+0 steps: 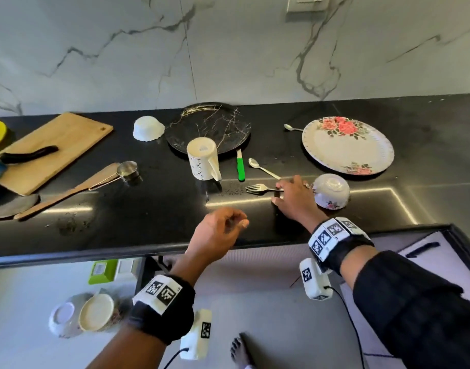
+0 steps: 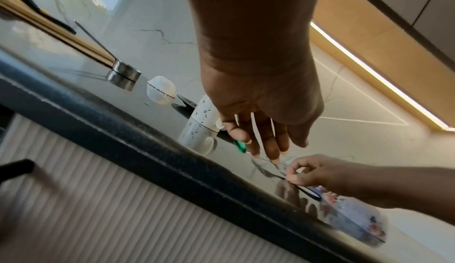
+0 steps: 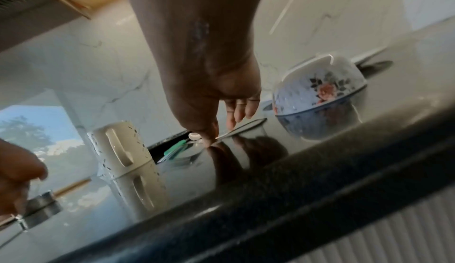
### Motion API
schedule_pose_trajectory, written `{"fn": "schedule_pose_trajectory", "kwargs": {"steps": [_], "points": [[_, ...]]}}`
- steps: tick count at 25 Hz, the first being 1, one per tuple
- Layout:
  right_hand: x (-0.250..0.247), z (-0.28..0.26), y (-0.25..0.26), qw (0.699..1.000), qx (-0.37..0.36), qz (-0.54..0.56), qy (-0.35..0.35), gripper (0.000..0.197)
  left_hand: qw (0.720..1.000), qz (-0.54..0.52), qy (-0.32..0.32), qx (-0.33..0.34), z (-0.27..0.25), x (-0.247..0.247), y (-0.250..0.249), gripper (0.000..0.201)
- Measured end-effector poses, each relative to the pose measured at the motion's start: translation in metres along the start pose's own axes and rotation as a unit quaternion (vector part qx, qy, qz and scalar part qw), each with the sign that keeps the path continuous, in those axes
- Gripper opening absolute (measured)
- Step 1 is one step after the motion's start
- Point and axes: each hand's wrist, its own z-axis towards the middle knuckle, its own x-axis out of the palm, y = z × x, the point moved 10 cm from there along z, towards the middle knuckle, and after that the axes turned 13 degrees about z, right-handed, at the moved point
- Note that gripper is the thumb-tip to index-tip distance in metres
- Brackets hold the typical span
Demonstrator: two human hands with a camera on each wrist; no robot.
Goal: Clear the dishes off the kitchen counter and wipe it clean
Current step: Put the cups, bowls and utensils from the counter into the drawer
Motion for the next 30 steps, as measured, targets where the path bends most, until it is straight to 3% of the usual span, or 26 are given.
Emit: {"fn": "schedule_pose_trajectory", "kwargs": {"steps": [3,7,11,13,15,17,19,21,23,25,30], "points": [[0.005,0.011,-0.003,0.999,-0.007,-0.042,0.010,0.015,0.998,0.018,0.054,-0.002,0.009,0.013,0.011,0.016],[0.025,0.004,-0.012,0.994,-0.004,-0.056,0.090,0.019,0.995,-0.019,0.076,-0.056,0.023,0.033,0.018,0.025],[0.027,-0.001,0.022,0.989,-0.073,0.072,0.108,0.009,0.979,-0.108,0.091,-0.149,0.056,0.050,0.015,0.028],[0.024,-0.003,0.051,0.973,-0.142,0.136,0.120,0.009,0.958,-0.197,0.083,-0.193,0.071,0.055,0.012,0.034],[0.025,0.004,0.060,0.954,-0.155,0.203,0.158,0.011,0.916,-0.313,0.053,-0.246,0.079,0.057,0.013,0.031],[0.010,0.030,0.049,0.950,-0.140,0.256,0.108,0.013,0.884,-0.373,-0.005,-0.283,0.077,0.044,0.020,0.029],[-0.015,0.064,0.026,0.954,-0.114,0.276,0.000,0.013,0.892,-0.347,-0.047,-0.286,0.068,0.023,0.027,0.031],[-0.020,0.094,0.007,0.977,-0.057,0.203,-0.030,0.016,0.917,-0.280,-0.061,-0.276,0.051,0.004,0.028,0.036],[-0.001,0.117,-0.001,0.995,-0.008,0.102,0.009,0.028,0.926,-0.253,-0.055,-0.274,0.030,-0.006,0.031,0.047],[0.017,0.125,0.004,0.998,0.010,0.047,0.035,0.028,0.922,-0.260,-0.054,-0.282,0.004,-0.015,0.039,0.055],[0.040,0.084,0.016,0.992,0.043,0.045,0.109,0.023,0.916,-0.241,-0.141,-0.288,-0.080,-0.061,0.080,0.025]]}}
